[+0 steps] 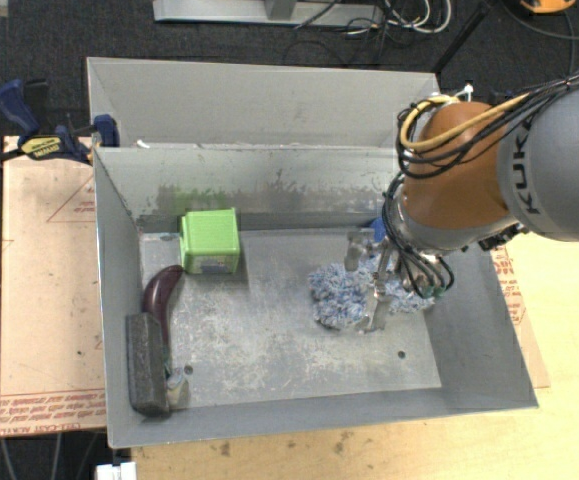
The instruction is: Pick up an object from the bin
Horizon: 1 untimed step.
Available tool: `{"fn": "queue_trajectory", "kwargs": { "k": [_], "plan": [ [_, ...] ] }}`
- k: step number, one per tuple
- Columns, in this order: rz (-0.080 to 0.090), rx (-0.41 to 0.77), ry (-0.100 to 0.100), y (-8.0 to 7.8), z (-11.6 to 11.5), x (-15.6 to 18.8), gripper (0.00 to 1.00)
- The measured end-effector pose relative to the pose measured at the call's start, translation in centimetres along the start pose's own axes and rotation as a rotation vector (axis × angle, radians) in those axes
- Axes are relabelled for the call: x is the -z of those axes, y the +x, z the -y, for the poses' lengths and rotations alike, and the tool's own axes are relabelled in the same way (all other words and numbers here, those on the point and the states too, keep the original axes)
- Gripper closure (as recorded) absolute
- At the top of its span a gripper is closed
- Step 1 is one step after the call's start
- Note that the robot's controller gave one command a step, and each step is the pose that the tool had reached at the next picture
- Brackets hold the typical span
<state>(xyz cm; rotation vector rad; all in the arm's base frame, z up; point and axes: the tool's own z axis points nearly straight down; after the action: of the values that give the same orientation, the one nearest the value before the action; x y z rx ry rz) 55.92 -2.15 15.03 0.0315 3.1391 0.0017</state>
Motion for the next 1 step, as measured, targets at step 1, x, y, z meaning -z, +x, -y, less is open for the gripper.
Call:
{"fn": "queue_trajectory", "kwargs": {
  "k": [1],
  "plan": [
    [0.000, 0.098, 0.001, -0.40, 0.34, -3.28, 0.00]
  ]
}}
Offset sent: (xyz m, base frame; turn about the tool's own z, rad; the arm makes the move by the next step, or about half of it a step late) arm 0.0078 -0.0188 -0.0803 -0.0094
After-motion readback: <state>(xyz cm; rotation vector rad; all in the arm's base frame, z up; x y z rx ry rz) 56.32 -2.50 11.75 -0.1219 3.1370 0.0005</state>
